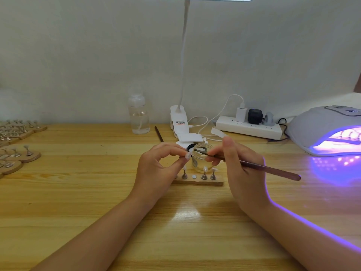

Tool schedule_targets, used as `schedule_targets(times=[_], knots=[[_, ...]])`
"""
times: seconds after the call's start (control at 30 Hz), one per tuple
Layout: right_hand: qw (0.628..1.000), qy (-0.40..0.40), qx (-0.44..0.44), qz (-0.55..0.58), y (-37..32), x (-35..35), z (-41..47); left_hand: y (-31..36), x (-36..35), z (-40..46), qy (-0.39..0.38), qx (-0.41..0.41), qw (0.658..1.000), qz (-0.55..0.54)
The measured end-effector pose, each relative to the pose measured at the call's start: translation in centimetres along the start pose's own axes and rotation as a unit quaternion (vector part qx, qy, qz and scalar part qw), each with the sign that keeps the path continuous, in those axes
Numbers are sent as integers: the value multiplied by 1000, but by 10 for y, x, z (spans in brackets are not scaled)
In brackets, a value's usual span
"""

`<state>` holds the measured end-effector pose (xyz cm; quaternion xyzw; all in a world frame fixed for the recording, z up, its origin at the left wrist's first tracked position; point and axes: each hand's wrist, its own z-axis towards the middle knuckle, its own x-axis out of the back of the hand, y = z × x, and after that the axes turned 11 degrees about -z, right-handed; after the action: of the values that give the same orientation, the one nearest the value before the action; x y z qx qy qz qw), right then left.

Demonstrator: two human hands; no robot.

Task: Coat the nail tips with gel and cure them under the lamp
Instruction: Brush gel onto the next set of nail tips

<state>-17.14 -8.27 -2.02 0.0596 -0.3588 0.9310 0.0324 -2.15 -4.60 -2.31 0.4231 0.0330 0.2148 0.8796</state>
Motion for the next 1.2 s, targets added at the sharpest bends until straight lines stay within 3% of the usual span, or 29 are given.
schedule_targets(times=[0.27,0.43,0.57,0.7,0.87,1.03,1.2], knots=[[996,-26,72,-53,0,-1,-1,-3,0,0,-3,4,1000,-8],[999,-36,29,-8,0,-2,-5,-3,0,0,8,5,1000,-25],[995,-28,72,-57,0,-2,-2,-4,0,0,3,4,1000,-20],[999,-38,12,-12,0,-2,-5,-5,0,0,6,4,1000,-12],[995,-35,59,-66,0,-3,-3,-5,-1,1,9,7,1000,-7],[999,-35,10,-1,1,-3,-5,-6,-1,1,14,11,1000,-2],[996,-41,46,-61,1,-3,-2,-4,-1,1,11,7,1000,0]])
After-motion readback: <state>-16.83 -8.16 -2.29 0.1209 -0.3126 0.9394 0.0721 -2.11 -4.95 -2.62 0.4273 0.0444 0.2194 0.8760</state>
